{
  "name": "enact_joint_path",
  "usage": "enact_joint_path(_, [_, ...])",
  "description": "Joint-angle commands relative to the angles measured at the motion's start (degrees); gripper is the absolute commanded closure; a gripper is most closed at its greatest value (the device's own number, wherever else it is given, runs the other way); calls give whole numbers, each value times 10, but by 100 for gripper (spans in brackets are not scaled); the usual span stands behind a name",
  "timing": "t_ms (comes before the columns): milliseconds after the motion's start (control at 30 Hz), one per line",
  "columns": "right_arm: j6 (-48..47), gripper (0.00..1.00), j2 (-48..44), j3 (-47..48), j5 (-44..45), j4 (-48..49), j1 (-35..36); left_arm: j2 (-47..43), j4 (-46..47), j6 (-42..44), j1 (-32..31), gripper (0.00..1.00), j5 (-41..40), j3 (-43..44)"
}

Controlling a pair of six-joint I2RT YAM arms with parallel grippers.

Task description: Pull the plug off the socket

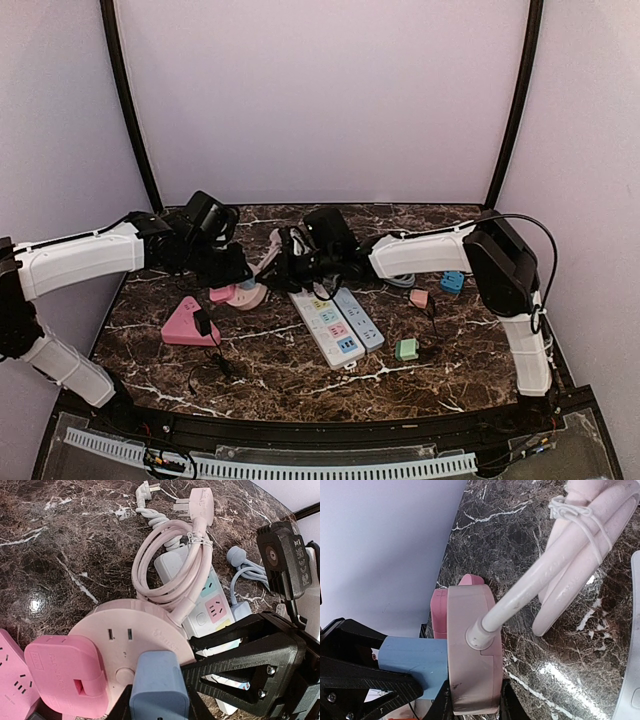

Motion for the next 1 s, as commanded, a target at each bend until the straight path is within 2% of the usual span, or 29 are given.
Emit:
enact_joint_path(0, [-35,100,3,5,87,-49,-7,-56,8,12,-11,86,-6,1])
enact_joint_path(400, [-63,100,-19,0,141,-70,-10,-48,22,25,-11,89,23,-1])
enact_joint_path(533, [-60,100,-27,-15,150,-66,-11,-63,23,26,-11,90,10,-2])
enact_joint_path(733, [-57,100,-38,-18,155,-64,-11,-107,96,41,-11,93,7,-62])
enact_joint_path(967, [-67,100,-58,-27,180,-63,-11,-119,90,51,-19,96,-11,-71])
